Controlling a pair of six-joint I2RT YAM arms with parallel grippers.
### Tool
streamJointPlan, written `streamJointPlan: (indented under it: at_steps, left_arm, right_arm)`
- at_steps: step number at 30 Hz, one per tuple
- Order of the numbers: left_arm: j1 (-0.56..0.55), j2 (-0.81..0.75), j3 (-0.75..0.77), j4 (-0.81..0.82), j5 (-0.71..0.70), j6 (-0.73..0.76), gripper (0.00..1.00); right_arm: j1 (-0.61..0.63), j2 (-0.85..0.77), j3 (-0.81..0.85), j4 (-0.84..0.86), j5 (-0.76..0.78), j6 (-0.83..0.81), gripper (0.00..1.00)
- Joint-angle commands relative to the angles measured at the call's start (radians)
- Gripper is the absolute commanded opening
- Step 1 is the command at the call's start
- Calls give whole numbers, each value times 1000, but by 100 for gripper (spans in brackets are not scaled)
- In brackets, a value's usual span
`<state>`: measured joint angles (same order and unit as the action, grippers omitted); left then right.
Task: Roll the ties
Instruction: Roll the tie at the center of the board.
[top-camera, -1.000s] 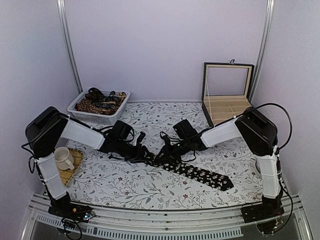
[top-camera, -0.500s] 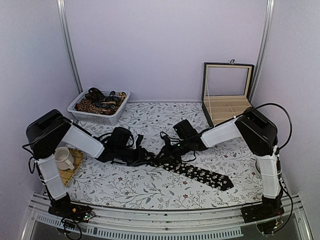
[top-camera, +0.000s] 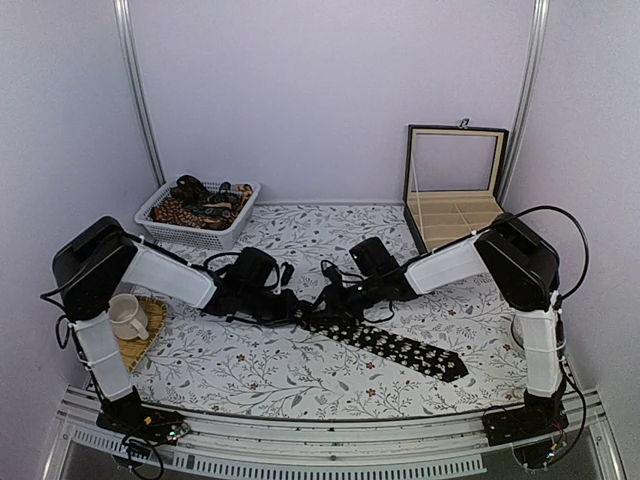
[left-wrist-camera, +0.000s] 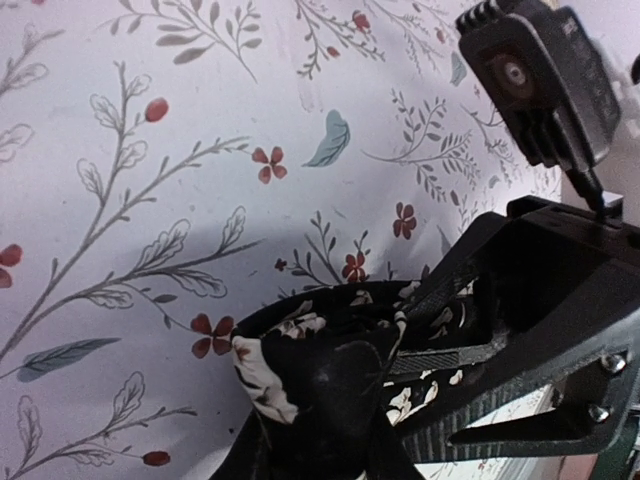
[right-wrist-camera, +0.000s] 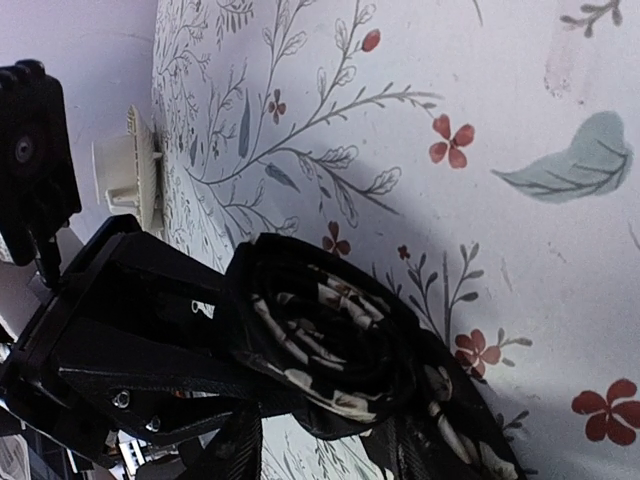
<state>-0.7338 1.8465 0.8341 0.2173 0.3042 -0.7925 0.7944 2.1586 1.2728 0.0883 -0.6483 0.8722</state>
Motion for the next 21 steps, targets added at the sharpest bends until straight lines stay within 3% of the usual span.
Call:
streamJointPlan:
  at_steps: [1,11,21]
  left_arm:
    - [-26,4,62,-346,-237,159,9]
    - [-146,91,292,-680,-599,331,9]
    - [-314,315,524,-1006,-993,333,9]
  right_arm:
    - [-39,-109,-72,-174,84,-81,46]
    - [-109,-324,-180,-252,86,-176,50]
    - [-168,-395,-325,-170,60,-143,51]
